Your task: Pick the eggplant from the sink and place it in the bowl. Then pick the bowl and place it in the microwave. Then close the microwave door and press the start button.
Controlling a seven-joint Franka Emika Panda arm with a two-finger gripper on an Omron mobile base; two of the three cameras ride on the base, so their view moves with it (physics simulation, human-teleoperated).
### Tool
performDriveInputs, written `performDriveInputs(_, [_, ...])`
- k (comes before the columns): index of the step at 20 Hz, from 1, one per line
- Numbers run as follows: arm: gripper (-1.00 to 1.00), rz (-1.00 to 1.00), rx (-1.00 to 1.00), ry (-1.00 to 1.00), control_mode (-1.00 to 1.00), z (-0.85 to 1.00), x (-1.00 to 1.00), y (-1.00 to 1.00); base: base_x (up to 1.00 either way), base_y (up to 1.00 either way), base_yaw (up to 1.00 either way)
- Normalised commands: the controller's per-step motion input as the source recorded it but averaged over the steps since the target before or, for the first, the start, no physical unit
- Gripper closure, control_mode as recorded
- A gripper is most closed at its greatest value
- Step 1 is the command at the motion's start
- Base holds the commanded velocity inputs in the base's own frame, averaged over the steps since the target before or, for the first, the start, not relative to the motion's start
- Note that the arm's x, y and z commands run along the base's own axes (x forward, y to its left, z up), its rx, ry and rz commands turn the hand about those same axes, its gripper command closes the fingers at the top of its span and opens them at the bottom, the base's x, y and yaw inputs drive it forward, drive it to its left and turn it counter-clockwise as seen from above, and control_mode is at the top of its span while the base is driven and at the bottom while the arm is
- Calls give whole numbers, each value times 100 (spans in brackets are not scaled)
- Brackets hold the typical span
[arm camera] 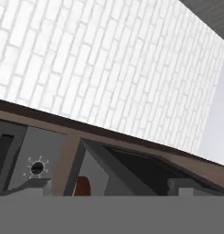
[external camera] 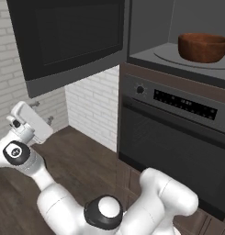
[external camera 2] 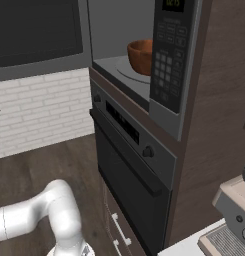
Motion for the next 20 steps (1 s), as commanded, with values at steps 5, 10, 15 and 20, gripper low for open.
performDriveInputs(5, [-100, -23, -5, 0, -100, 4, 19, 0, 0, 0, 0])
performDriveInputs(10, [-100, -31, -5, 0, -100, 0, 49, 14, 0, 0, 0])
performDriveInputs(15, [-100, -43, -3, -10, -100, 10, 38, 28, 0, 0, 0])
performDriveInputs(20, [-100, -39, -7, -19, -100, 26, 8, 34, 0, 0, 0])
